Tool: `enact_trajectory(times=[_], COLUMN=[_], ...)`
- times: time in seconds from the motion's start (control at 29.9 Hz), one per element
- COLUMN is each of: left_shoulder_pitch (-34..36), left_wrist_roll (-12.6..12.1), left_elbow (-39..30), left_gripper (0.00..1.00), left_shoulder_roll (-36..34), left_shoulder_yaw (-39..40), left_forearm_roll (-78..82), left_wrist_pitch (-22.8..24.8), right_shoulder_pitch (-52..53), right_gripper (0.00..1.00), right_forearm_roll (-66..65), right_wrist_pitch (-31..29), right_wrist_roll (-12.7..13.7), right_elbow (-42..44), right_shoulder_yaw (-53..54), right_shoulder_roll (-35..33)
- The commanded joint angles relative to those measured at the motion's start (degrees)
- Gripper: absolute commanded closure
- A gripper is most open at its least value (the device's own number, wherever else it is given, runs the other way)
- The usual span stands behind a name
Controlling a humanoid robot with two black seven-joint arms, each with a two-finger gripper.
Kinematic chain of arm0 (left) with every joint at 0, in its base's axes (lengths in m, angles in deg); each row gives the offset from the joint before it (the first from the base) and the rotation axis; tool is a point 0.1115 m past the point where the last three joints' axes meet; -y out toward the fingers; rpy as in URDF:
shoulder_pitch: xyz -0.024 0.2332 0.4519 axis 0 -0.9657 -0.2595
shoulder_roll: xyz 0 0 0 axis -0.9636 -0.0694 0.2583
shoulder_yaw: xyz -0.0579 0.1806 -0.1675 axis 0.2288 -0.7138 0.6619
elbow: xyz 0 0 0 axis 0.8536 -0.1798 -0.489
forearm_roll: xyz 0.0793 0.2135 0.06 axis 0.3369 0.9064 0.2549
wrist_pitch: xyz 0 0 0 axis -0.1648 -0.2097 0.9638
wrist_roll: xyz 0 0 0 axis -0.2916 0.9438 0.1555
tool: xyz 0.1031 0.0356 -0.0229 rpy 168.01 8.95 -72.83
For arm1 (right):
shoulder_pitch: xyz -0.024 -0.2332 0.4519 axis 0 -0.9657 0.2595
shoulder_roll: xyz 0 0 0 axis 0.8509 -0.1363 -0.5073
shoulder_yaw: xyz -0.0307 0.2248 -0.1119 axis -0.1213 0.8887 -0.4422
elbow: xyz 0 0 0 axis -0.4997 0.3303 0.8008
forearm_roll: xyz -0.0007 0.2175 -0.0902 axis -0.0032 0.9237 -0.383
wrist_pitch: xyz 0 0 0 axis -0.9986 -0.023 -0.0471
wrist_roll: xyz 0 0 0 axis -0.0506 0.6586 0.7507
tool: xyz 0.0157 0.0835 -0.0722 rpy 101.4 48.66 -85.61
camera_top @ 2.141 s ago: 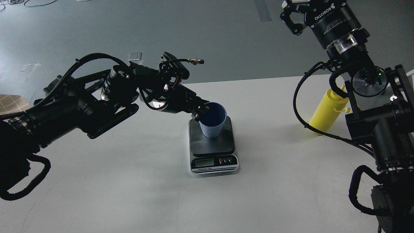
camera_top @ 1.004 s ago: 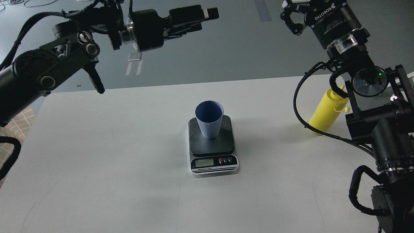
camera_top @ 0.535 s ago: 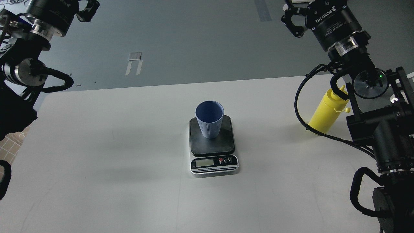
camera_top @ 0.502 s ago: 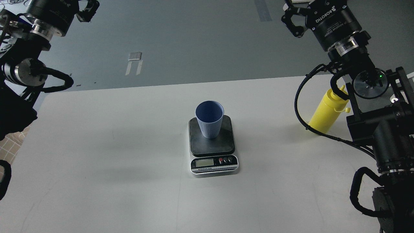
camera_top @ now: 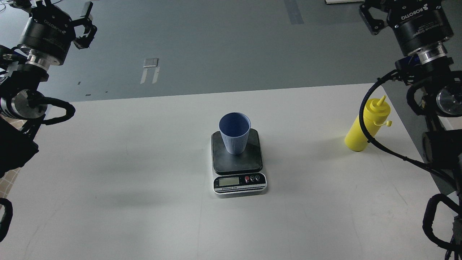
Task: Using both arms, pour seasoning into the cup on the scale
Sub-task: 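Withdraw the left arm up and away from the cup, then lower the right gripper to the yellow bottle and grasp it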
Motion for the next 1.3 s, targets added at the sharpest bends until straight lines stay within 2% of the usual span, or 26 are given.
enact_trajectory(times=[0.0,0.2,0.43,0.7,0.97,1.27], left_shoulder_pitch=[0.0,0.1,0.1,0.0,-0.2,-0.3], left_wrist_roll=[0.0,0.0,0.0,0.1,0.1,0.1], left_elbow=[0.1,0.1,0.1,0.1,0.1,0.1], left_gripper=[0.02,0.02,0.02,0.02,0.02,0.02], left_shoulder_roll=[0.0,0.0,-0.1,-0.1,-0.3,-0.3], left_shoulder_yaw=[0.0,-0.2,-0.6,-0.6,-0.8,-0.8], left_forearm_roll=[0.0,0.0,0.0,0.1,0.2,0.4], left_wrist_pitch=[0.0,0.0,0.0,0.0,0.0,0.0], right_shoulder_pitch=[-5.4,-18.0,-34.8,-46.7,-52.4,-52.0], right_gripper=[0.00,0.00,0.00,0.00,0.00,0.00], right_forearm_roll=[6.4,11.4,14.5,16.6,16.6,15.5], right_wrist_pitch=[0.0,0.0,0.0,0.0,0.0,0.0], right_wrist_roll=[0.5,0.8,0.7,0.7,0.7,0.7], right_elbow=[-3.6,-12.3,-20.0,-22.1,-23.5,-20.6], right_shoulder_yaw=[-0.1,1.3,3.4,4.2,4.3,2.4], right_shoulder_roll=[-5.6,-10.8,-10.3,-8.0,-6.4,-2.5])
